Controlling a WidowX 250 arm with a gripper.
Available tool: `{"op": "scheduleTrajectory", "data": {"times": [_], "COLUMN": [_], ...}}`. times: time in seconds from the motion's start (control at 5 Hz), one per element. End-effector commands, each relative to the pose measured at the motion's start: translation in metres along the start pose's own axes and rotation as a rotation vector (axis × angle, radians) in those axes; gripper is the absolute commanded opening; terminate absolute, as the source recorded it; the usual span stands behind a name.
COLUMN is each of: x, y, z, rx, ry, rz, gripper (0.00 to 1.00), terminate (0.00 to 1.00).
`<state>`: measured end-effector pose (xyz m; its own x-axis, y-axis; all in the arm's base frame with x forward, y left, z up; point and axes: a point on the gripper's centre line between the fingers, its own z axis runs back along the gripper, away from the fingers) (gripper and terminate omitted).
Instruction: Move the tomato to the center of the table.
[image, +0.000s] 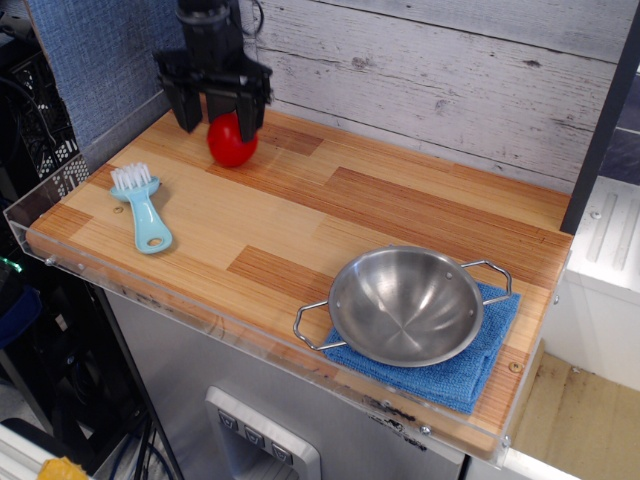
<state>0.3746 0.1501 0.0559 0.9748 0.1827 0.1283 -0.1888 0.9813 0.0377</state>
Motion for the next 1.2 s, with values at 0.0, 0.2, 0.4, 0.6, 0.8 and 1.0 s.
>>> {"op": "scheduleTrajectory", "data": {"times": [0.0,0.2,0.4,0.6,0.8,1.0], "x": [-0.007,-0.012,-0.018,-0.022,-0.025,-0.026], "y": [0.012,0.007,0.005,0.005,0.005,0.006], "z": [0.056,0.071,0.08,0.087,0.09,0.091], "rx": [-0.025,-0.036,-0.055,-0.061,-0.06,-0.062], "ry": [-0.097,-0.094,-0.084,-0.088,-0.089,-0.061], "rz": [-0.014,-0.041,-0.064,-0.075,-0.083,-0.117], "gripper": [1.0,1.0,1.0,1.0,1.0,1.0], "terminate": [0.0,0.0,0.0,0.0,0.0,0.0]}}
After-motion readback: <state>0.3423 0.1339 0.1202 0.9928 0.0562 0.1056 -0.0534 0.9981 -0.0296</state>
